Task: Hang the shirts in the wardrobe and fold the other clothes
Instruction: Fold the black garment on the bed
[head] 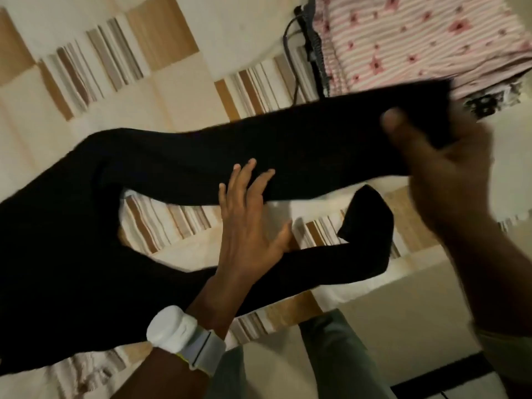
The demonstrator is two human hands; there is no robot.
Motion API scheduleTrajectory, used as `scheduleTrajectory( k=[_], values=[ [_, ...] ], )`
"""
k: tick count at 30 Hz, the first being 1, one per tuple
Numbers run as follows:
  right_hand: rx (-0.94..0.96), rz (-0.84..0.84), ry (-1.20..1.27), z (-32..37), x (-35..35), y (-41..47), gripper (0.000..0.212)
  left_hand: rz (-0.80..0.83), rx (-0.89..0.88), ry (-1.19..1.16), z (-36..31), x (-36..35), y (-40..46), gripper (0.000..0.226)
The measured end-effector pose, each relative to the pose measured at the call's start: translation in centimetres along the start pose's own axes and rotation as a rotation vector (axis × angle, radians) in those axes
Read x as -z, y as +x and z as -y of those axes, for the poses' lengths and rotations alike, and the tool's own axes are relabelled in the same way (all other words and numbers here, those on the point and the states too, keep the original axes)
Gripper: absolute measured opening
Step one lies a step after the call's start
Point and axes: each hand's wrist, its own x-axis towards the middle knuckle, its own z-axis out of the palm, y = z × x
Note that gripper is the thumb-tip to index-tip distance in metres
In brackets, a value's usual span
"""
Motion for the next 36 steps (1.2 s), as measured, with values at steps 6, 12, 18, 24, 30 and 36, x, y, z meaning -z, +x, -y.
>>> scheduleTrajectory(
  k=[6, 12, 18, 24, 30, 36],
  values=[
    [0.017, -0.084, -0.187, 2.6, 2.7, 7.6, 0.050, -0.050, 0.008, 0.100, 1.1, 4.6, 3.9, 0.087],
    [0.102, 0.046, -0.342, 3.0, 3.4, 14.1, 0.039, -0.178, 0.100, 0.203, 5.4, 8.5, 9.1, 0.067],
    [-0.017, -0.005, -0.366, -1.3, 3.8, 19.7, 0.033, -0.013, 0.141, 0.212, 11.0, 8.7, 11.8, 0.056],
    [0.235, -0.179, -0.678, -3.3, 4.1, 15.4, 0.024, -0.103, 0.106, 0.321, 7.1, 5.9, 10.1, 0.056],
    [-0.129, 0.158, -0.741, -7.3, 2.0, -1.8, 0.038, 0.340, -0.020, 0.121, -1.5, -1.8, 0.6, 0.025],
    [-0.643, 0.254, -0.742, -11.0, 1.7, -7.0, 0.068, 0.582, 0.002, 0.307, -4.3, -6.6, -3.3, 0.061]
  ],
)
